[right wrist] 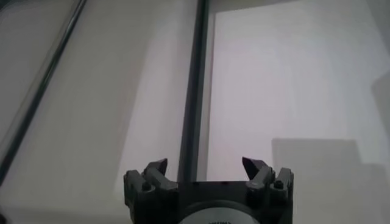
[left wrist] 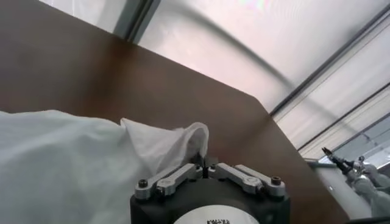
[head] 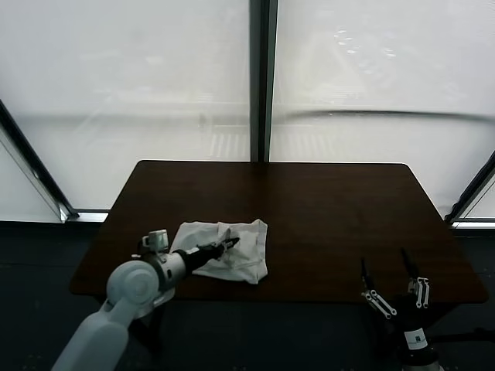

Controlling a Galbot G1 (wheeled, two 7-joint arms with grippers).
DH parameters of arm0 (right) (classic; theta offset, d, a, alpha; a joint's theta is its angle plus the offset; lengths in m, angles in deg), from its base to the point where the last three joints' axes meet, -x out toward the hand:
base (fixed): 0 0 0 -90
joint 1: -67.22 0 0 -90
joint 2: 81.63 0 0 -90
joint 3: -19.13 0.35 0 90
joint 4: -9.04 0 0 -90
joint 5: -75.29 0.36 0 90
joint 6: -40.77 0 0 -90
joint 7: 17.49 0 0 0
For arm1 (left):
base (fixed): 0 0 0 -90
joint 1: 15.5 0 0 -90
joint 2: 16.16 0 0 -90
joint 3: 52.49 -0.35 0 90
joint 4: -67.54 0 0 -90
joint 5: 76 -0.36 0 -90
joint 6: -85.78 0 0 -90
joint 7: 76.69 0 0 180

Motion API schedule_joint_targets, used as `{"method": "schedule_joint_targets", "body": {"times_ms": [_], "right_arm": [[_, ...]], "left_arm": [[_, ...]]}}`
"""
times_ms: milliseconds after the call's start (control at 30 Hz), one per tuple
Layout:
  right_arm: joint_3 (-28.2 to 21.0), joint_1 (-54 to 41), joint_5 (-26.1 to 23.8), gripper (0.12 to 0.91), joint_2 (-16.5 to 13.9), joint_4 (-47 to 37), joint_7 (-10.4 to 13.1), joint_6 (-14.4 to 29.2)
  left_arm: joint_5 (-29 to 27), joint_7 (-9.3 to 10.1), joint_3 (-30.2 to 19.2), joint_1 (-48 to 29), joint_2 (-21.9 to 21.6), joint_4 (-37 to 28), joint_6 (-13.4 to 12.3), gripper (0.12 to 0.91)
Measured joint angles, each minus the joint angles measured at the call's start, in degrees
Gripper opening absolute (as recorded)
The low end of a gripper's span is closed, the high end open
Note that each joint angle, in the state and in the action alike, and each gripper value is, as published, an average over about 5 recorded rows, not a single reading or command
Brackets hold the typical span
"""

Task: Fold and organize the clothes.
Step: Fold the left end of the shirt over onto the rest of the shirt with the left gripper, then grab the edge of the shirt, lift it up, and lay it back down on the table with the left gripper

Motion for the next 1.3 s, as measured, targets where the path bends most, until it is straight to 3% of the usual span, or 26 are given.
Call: {"method": "schedule_joint_targets", "body": {"times_ms": [467,567,833,933,1100,1233,1300], "right_arm": [[-0.2,-0.6,-1.7,0.907,1.3,-0.6,0.3,-0.4],[-0.5,-0.9,-2.2,0.907,1.6,-1.1,0.3,-0.3],[-1.3,-2.4,-3.0,0.907,1.1,-3.0,0.1,0.0],[-1.6,-3.0,-3.5,0.907,0.3,-3.3,0.5,-0.7],[-2.8,-4.0,-7.2,0.907,-1.1,-3.2,4.3,-3.9],[-5.1,-4.2,-13.0,0.907,-3.3,-1.6,11.6,-10.7],[-6.6,-4.6,-15.2,0.907,-4.8,-0.4,14.2,-15.7]], "left_arm": [[-4.1,-1.11,-2.8,-1.2,3.5,-2.7,0.0,0.172],[-4.7,-0.83,-3.3,-1.4,4.1,-2.5,0.0,0.290],[-7.9,-0.48,-5.7,-0.9,6.9,-0.6,0.0,0.785],[-9.8,-0.48,-6.7,-0.4,8.2,0.0,0.0,0.880],[-15.2,-2.01,-8.5,0.5,9.4,1.7,0.0,0.906],[-18.1,-4.68,-8.6,1.3,8.4,4.8,0.0,0.907],[-18.5,-6.05,-7.8,1.6,7.1,7.1,0.0,0.907]]}}
